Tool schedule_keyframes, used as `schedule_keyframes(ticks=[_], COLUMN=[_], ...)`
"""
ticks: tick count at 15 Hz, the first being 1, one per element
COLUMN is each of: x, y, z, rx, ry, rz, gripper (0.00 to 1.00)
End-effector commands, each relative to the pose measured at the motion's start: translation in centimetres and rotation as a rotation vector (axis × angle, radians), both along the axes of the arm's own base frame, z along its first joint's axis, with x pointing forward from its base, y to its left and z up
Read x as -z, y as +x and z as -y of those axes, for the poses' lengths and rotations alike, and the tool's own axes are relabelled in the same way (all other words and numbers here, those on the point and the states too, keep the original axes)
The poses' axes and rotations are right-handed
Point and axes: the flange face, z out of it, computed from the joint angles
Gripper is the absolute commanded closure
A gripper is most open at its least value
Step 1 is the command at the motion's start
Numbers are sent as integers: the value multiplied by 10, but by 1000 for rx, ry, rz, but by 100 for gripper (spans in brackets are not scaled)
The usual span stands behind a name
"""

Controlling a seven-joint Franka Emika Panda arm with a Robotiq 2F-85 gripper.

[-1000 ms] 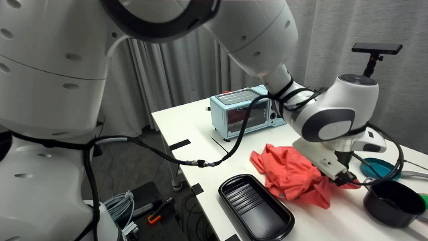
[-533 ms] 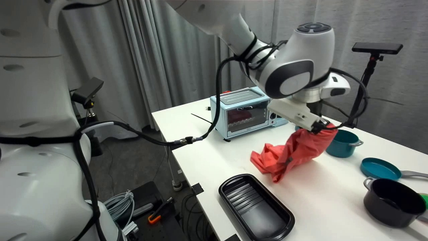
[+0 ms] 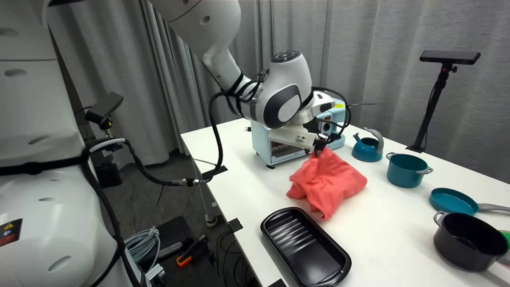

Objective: Fold the shirt in half

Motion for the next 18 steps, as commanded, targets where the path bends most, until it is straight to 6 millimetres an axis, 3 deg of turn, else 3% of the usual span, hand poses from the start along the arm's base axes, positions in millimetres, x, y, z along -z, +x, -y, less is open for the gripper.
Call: schedule_keyframes(ticks=[1,5,9,18], x=[9,-2,-32,-130], y=[-28,-38,-49,-79], z=[-3,27,46,64], rx=[-48,-2,47,121], ry=[-64,-108,-106,-64], rz=[61,47,-3,-61], gripper=[32,2,0,0])
